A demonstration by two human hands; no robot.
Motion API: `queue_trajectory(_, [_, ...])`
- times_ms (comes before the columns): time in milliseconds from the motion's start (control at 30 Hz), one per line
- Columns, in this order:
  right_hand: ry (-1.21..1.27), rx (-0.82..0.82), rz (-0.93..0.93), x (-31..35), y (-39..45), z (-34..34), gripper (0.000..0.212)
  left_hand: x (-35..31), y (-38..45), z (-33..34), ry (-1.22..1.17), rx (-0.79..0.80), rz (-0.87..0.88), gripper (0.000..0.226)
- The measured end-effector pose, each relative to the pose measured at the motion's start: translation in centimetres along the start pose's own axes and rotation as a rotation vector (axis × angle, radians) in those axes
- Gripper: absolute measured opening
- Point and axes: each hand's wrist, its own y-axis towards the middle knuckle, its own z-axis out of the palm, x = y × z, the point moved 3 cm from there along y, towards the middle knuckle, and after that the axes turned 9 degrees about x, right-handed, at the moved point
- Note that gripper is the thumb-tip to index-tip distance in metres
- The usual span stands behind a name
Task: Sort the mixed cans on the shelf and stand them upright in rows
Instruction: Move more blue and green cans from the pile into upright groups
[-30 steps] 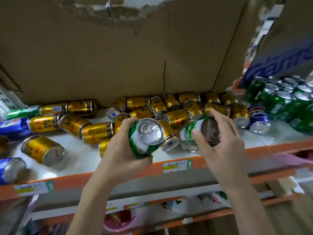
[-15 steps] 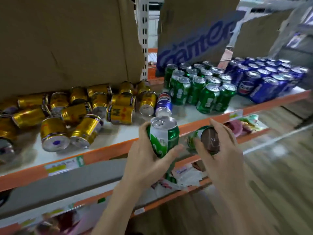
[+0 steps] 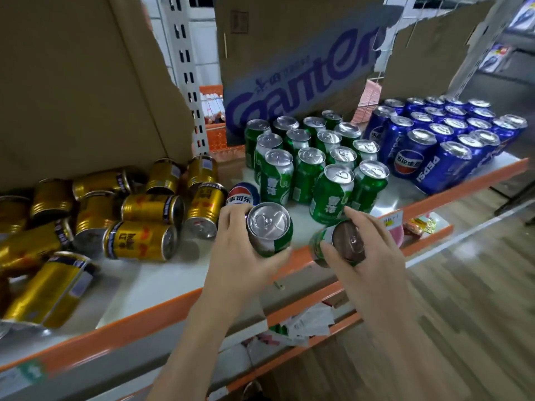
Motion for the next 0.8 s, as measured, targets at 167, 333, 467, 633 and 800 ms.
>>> queue_trajectory(167, [-0.036,-0.035,-0.050,-1.0,4.7,1.3,0.053,0.2,6.4,0.4,0.065,0.129,0.050,0.071])
queue_trajectory(333, [-0.053,0.062,-0.107,-1.4,7.7,3.4,0.051,1.8,9.6,1.2,0.189,0.226,0.061,0.081])
queue_trajectory(467, [-0.117,0.189,-0.197,-1.4,9.4,4.7,0.049,2.9,10.2,0.8,0.223,0.193,0.039,0.086])
queue_trajectory(633, [-0.123,0.245,-0.239,-1.8,10.8,5.3,0.050,3.2,10.4,0.9,0.206,0.140,0.038,0.085])
queue_trajectory(800, [-0.092,0.258,-0.268,-2.1,11.6,5.2,0.050,2.7,10.1,1.4,0.270,0.106,0.030,0.087])
